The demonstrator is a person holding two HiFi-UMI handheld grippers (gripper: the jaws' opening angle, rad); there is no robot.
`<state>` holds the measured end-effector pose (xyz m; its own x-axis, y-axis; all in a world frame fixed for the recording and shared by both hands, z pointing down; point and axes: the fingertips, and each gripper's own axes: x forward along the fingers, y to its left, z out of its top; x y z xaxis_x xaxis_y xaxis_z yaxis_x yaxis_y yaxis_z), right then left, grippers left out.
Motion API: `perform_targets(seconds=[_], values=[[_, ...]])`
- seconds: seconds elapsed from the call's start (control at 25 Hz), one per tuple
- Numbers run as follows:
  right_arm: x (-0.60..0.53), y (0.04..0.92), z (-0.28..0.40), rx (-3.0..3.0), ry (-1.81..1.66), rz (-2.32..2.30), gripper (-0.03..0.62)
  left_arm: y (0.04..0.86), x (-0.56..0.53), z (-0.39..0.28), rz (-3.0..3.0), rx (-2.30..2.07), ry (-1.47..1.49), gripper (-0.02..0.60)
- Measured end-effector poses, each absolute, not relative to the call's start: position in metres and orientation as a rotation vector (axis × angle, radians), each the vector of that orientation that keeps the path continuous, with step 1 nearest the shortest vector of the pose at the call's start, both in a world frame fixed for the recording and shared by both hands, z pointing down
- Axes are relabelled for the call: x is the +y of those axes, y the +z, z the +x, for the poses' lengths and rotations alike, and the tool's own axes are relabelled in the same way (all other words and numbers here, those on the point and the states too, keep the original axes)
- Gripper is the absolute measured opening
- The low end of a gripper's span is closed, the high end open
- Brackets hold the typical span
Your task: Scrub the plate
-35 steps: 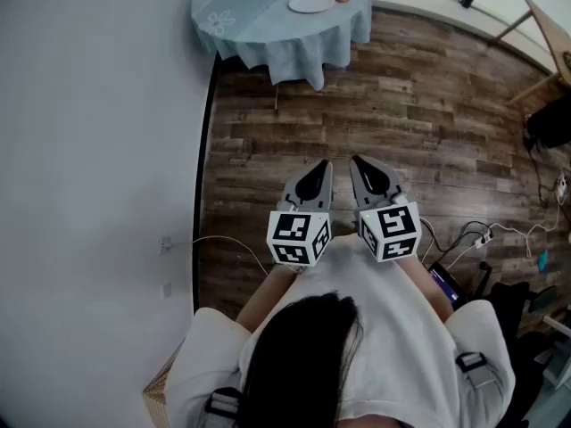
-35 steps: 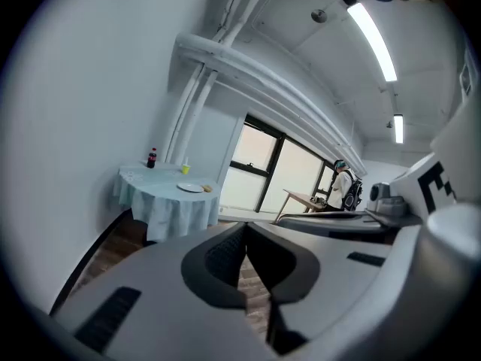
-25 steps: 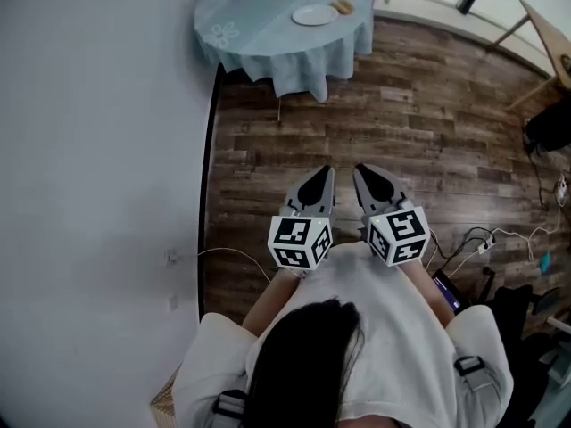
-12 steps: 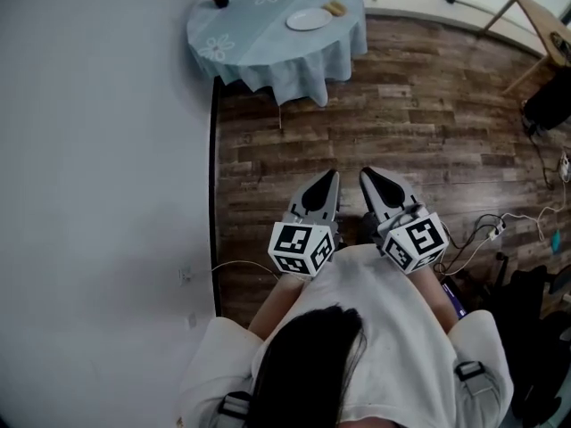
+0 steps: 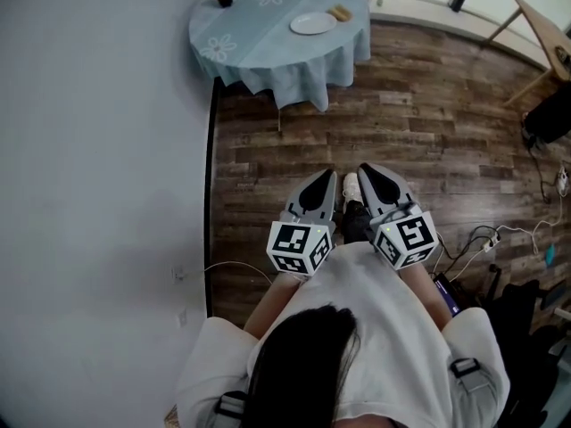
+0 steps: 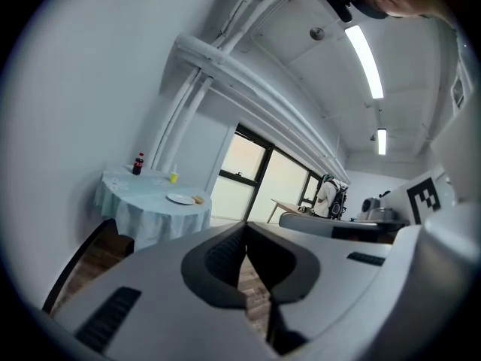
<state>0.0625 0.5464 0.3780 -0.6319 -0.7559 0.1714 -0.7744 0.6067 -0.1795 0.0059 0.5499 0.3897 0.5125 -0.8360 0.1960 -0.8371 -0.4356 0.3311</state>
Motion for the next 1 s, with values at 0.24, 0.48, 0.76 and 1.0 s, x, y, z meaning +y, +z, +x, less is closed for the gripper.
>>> perform_targets(seconds=[0.24,0.48,0.76,1.0], values=[[0.498,0.387,0.058,-2.753,0.394,1.240,0.035,0.396,0.511,0.008,2.349,-1.395,0.047,0.009],[0.437,0.390,0.061,-2.730,0.365,1.148,0.035,0.394,0.450,0.017,2.317,-1.428,0.050,0.008],[0.368,0.404,0.080,-2.649,0.426,1.187,0.035,0.407,0.387,0.021,2.213,-1.480,0.125,0.008],[0.322,0.413,0.093,-2.661,0.473,1.121,0.035,0.414,0.345,0.033,2.179,-1.513,0.137,0.009]])
